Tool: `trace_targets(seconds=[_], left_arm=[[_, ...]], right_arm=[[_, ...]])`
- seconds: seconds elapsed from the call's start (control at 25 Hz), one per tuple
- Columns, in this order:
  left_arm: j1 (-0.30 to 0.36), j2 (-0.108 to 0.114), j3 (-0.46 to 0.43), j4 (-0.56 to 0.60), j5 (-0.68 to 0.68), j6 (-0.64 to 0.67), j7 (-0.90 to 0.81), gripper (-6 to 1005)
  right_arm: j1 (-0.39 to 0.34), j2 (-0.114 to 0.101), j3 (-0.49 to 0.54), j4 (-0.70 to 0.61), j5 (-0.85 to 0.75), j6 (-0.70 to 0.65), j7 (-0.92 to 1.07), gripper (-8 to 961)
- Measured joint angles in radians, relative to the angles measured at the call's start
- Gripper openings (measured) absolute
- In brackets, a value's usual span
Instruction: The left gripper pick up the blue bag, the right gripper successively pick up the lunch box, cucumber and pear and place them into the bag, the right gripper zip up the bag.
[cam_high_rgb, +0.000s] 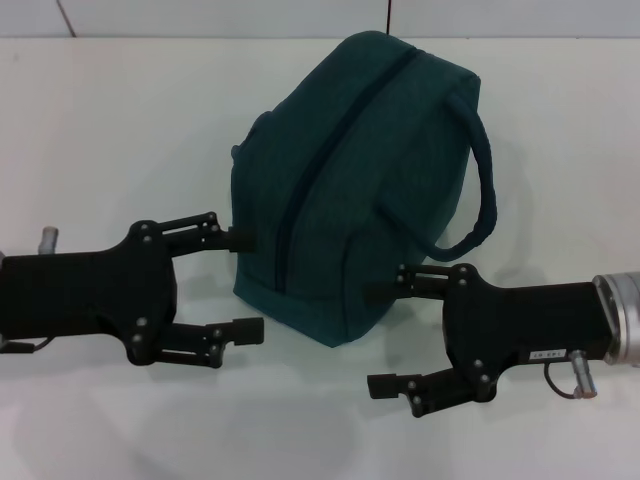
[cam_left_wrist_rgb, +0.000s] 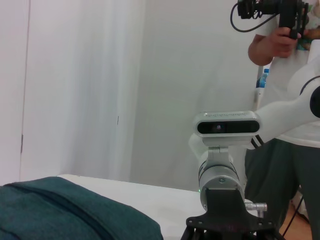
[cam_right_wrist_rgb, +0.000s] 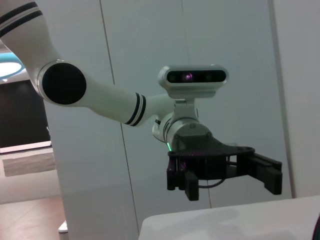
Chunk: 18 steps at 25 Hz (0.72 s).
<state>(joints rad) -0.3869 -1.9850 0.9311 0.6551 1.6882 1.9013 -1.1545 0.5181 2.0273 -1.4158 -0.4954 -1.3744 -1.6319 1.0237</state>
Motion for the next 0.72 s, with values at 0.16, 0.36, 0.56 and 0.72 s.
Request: trace_targets(seconds=[0.16, 0.36, 0.56, 0.72], left_arm=[[-0.001, 0.0, 0.0, 0.0, 0.0, -0.001, 0.0, 880], [-0.002, 0.0, 0.0, -0.001, 0.0, -0.001, 0.0, 880], [-0.008, 0.0, 0.0, -0.01, -0.001, -0.001, -0.001, 880], [-0.014, 0.0, 0.0, -0.012, -0.002, -0.001, 0.0, 880]], right_arm=[[0.0, -0.001, 0.0, 0.001, 0.0, 0.003, -0.001, 888], [0.0, -0.001, 0.0, 0.002, 0.001, 0.005, -0.001, 888], [0.0, -0.001, 0.0, 0.002, 0.001, 0.008, 0.0, 888], [0.0, -0.001, 0.0, 0.003, 0.001, 0.017, -0.003, 888]])
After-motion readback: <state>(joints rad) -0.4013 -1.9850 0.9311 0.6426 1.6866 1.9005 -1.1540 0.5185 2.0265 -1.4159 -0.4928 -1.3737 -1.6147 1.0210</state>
